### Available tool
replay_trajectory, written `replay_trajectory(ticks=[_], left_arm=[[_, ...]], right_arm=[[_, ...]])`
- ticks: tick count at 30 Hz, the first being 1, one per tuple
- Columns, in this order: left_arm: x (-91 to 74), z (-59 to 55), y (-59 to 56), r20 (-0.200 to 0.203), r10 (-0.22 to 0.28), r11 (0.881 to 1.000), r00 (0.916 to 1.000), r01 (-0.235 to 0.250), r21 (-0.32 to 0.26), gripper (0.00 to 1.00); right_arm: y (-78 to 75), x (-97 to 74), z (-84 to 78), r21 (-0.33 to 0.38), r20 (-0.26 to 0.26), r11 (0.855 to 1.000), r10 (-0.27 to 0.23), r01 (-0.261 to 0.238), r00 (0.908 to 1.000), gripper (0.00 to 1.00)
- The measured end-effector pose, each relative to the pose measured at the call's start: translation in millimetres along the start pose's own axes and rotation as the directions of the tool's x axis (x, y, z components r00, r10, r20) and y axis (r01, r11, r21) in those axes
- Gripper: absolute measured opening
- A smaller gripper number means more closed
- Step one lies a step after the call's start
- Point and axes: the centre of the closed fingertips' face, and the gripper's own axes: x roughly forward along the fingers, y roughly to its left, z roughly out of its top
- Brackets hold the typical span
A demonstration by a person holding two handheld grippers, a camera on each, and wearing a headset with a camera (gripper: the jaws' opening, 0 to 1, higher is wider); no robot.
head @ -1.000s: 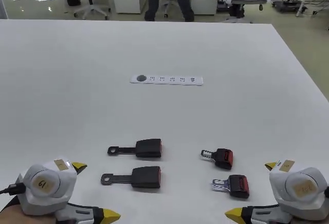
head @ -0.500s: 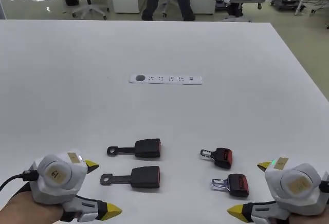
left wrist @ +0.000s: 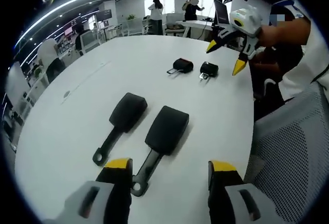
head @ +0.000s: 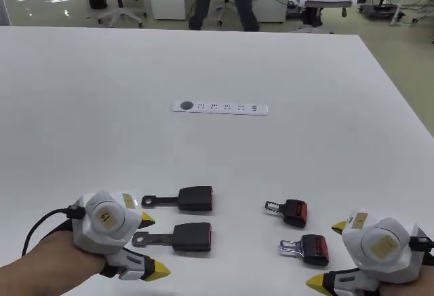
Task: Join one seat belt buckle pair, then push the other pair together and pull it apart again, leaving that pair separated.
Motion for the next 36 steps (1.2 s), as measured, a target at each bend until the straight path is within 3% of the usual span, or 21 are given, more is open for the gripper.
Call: replay_trajectory(ticks=[4,14,26,31,34,36], left_arm=[[5.0,1.5,-0.3,-0.025,-0.025,0.998,0.9994,0.027,0.054,0.54],[17.4,17.9,0.9,-0.048,-0.040,0.985,0.9981,0.047,0.168,0.54],[28.5,26.9,8.0,-0.087,-0.061,0.972,0.9943,0.079,0.221,0.54],[33.5,23.7,9.6,-0.106,-0.081,0.969,0.9911,0.103,0.225,0.51],[33.3,17.8,6.2,-0.149,-0.096,0.962,0.9841,0.131,0.241,0.46],[34.9,15.2,5.8,-0.157,-0.098,0.958,0.9826,0.136,0.252,0.43]], right_arm=[[1.1,2.5,-1.0,-0.029,-0.014,0.999,0.025,-0.025,0.9996,0.59],[-2.6,10.7,-4.7,-0.073,-0.039,0.994,0.072,-0.075,0.9966,0.48],[-13.1,19.0,-16.1,-0.124,-0.081,0.986,0.102,-0.112,0.9914,0.44],[-13.7,22.1,-16.6,-0.142,-0.092,0.982,0.115,-0.128,0.9890,0.43],[-13.8,23.8,-17.2,-0.154,-0.102,0.978,0.125,-0.140,0.9869,0.42],[-12.4,23.8,-17.3,-0.155,-0.107,0.976,0.135,-0.150,0.9851,0.42]])
